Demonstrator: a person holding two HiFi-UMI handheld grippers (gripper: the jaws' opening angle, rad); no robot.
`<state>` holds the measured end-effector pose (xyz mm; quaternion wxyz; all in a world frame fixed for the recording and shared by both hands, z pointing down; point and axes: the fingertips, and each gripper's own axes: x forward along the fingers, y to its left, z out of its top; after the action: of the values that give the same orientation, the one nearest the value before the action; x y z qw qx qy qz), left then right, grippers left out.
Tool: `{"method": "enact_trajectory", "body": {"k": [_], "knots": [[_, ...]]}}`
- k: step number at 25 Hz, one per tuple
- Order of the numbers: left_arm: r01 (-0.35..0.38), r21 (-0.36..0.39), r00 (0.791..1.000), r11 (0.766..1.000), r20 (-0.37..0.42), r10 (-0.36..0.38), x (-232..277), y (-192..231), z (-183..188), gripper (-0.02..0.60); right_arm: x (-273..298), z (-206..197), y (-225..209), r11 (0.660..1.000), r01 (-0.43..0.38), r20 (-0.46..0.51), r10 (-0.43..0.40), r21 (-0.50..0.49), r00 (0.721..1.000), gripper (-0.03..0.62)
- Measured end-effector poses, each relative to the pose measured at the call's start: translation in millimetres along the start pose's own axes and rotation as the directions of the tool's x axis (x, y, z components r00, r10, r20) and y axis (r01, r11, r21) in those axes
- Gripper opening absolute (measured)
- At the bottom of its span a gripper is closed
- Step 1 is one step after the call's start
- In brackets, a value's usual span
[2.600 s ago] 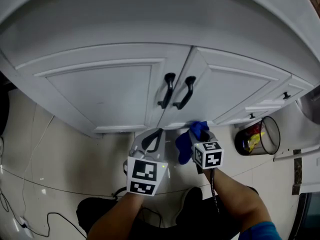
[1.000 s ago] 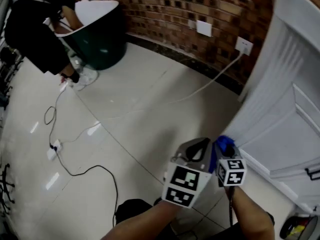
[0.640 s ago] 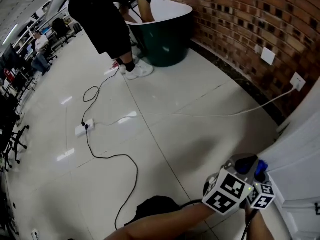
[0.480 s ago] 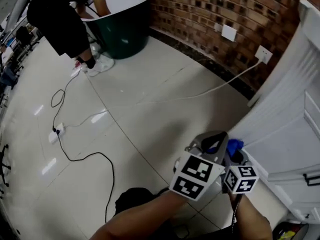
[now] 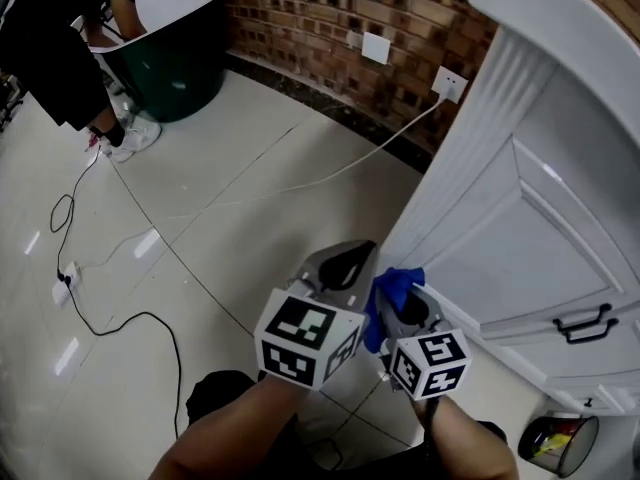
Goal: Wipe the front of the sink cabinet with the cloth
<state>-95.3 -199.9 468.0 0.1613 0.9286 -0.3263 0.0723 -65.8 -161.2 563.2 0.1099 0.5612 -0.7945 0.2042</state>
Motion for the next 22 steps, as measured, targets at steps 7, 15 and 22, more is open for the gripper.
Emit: {"method": "enact_trajectory", "body": {"k": [7, 15, 22], "knots": [[0.069, -0.011, 0.998, 0.998, -0.005, -0.069, 22.3, -37.3, -0.6, 0.003, -42.8, 20.0, -4.6, 0.998, -0.008, 0.058, 0.011, -0.059, 0.998, 0.089], [0.040, 0.064, 0.999, 0.997, 0.032, -0.042, 3.5, -31.7, 25.7, 0.003, -71.2, 82.1, 14.8, 0.993, 0.057, 0.142, -0.042, -0.107, 0.989, 0.087], [-0.012, 0.265, 0.999, 0.964, 0.044, 0.001, -51.3, -27.4, 113.3, 0.003, -105.9, 146.2, 37.0, 0.991, 0.076, 0.090, -0.066, -0.111, 0.994, 0.089]]}}
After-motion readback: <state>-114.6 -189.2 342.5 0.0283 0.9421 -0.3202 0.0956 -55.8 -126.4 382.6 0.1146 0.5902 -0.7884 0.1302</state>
